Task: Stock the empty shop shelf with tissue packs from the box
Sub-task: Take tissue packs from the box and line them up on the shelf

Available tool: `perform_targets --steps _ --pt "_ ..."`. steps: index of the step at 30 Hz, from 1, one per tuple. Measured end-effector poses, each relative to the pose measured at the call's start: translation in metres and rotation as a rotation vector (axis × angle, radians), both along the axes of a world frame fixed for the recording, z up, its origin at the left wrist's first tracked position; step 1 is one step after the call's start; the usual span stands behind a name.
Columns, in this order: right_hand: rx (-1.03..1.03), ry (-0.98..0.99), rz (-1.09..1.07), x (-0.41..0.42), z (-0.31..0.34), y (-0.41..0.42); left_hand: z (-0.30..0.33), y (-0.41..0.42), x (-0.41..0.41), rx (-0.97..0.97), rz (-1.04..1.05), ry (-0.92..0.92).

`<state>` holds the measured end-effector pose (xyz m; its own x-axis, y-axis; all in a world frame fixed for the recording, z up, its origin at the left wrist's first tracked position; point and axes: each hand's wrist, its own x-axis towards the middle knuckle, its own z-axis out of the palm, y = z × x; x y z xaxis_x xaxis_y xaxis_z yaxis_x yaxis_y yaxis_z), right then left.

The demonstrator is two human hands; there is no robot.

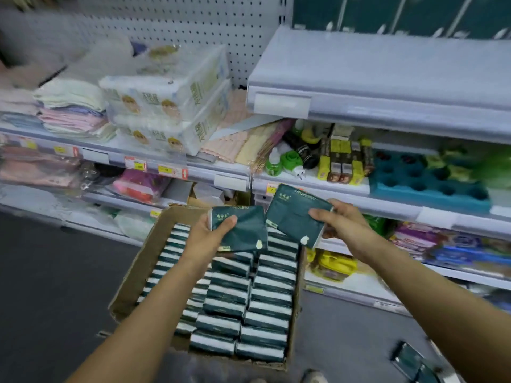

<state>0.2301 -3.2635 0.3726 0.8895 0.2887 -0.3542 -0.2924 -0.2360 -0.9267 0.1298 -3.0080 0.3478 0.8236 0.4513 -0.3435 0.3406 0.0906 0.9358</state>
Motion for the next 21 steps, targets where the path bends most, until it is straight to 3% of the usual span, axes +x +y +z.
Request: perform_targets --steps 13,21 --pt "0.119 -0.326 -0.124 0.01 0.146 -0.149 0.158 -0.125 0.053 0.193 -0.206 -0.295" --pt "0.144 -0.468 -0.301 0.03 0.207 -0.322 0.211 -0.283 0.114 0.096 -0.285 -0.412"
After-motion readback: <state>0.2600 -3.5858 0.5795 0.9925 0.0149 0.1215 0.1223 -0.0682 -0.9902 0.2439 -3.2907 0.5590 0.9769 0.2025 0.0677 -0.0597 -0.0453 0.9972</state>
